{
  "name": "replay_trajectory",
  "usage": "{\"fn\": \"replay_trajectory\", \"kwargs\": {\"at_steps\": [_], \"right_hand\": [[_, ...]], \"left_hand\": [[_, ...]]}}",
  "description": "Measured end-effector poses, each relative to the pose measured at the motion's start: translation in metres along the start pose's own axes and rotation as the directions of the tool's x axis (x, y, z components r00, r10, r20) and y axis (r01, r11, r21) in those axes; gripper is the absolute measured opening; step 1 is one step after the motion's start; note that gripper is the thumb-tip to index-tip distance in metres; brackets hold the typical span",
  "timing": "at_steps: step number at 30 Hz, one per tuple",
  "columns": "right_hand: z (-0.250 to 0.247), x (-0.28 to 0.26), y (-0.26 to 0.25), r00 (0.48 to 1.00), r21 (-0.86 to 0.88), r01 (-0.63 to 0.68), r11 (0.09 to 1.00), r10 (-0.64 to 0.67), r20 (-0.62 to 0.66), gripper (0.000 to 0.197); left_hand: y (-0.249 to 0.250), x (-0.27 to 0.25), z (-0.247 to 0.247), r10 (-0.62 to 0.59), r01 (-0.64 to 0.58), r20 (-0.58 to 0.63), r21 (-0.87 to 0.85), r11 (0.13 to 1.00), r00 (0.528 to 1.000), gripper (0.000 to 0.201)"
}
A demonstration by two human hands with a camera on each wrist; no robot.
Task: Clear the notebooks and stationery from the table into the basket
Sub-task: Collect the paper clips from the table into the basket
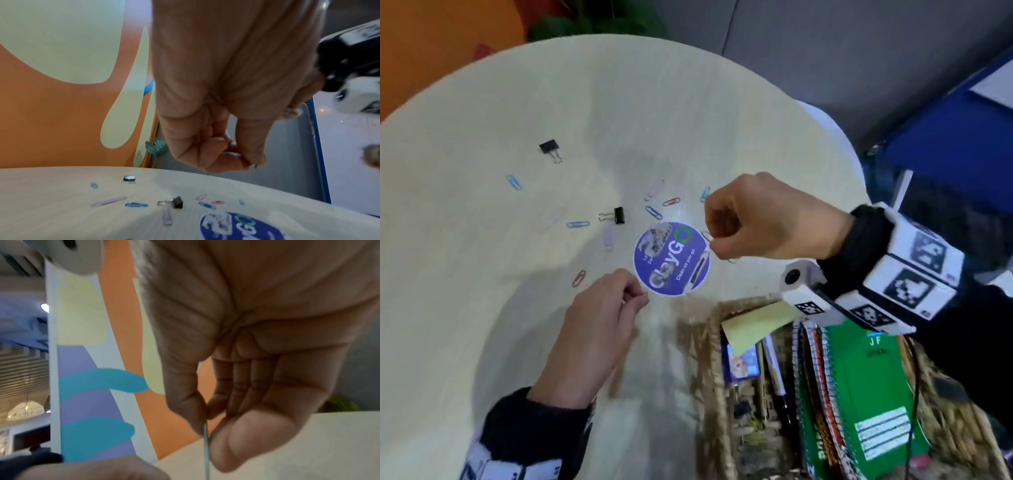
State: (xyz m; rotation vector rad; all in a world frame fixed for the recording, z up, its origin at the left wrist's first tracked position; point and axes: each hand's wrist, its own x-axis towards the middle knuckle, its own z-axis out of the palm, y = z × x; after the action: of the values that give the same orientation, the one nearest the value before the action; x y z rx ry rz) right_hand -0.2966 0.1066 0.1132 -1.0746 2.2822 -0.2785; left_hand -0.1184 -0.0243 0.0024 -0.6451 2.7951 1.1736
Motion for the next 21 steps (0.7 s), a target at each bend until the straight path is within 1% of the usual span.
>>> {"fn": "replay_trajectory", "kwargs": {"at_steps": [1, 3, 6, 9, 12, 14, 17, 19, 21], "right_hand": [[0.002, -0.026, 0.001, 1.0, 0.042, 0.017, 0.999, -0.017, -0.007, 0.015], [0.017, -0.071, 0.008, 0.999, 0.077, 0.033, 0.997, -0.035, 0.032, 0.006], [0.063, -0.117, 0.024, 0.981, 0.005, 0.014, 1.0, -0.015, 0.194, 0.002], [0.113, -0.142, 0.035, 0.956, -0.072, -0.016, 0.997, 0.036, 0.29, 0.011], [0.149, -0.149, 0.038, 0.937, -0.124, -0.024, 0.992, 0.066, 0.344, 0.015], [0.166, -0.148, 0.035, 0.921, -0.154, -0.015, 0.988, 0.074, 0.383, 0.013], [0.181, -0.146, 0.027, 0.9, -0.206, 0.013, 0.978, 0.078, 0.429, 0.015], [0.185, -0.145, 0.027, 0.902, -0.205, 0.019, 0.979, 0.072, 0.427, 0.022], [0.18, -0.149, 0.032, 0.916, -0.188, -0.004, 0.982, 0.079, 0.393, 0.027]], "left_hand": [[0.007, -0.004, 0.001, -0.009, 0.009, -0.008, -0.003, 1.0, 1.0, 0.008], [0.021, -0.013, 0.002, 0.007, -0.007, -0.035, 0.001, 1.0, 0.999, 0.007], [0.045, -0.03, 0.001, 0.043, -0.045, -0.086, -0.019, 0.999, 0.995, 0.009], [0.067, -0.051, 0.0, 0.057, -0.063, -0.088, -0.071, 0.995, 0.994, 0.01], [0.086, -0.077, 0.002, 0.122, -0.132, -0.082, -0.127, 0.983, 0.989, 0.009], [0.096, -0.094, 0.009, 0.176, -0.18, -0.04, -0.127, 0.976, 0.984, 0.007], [0.104, -0.116, 0.025, 0.244, -0.24, 0.083, -0.06, 0.969, 0.966, 0.011], [0.11, -0.128, 0.037, 0.277, -0.281, 0.178, -0.005, 0.96, 0.944, 0.014], [0.116, -0.135, 0.051, 0.289, -0.317, 0.274, 0.062, 0.946, 0.917, 0.015]]}}
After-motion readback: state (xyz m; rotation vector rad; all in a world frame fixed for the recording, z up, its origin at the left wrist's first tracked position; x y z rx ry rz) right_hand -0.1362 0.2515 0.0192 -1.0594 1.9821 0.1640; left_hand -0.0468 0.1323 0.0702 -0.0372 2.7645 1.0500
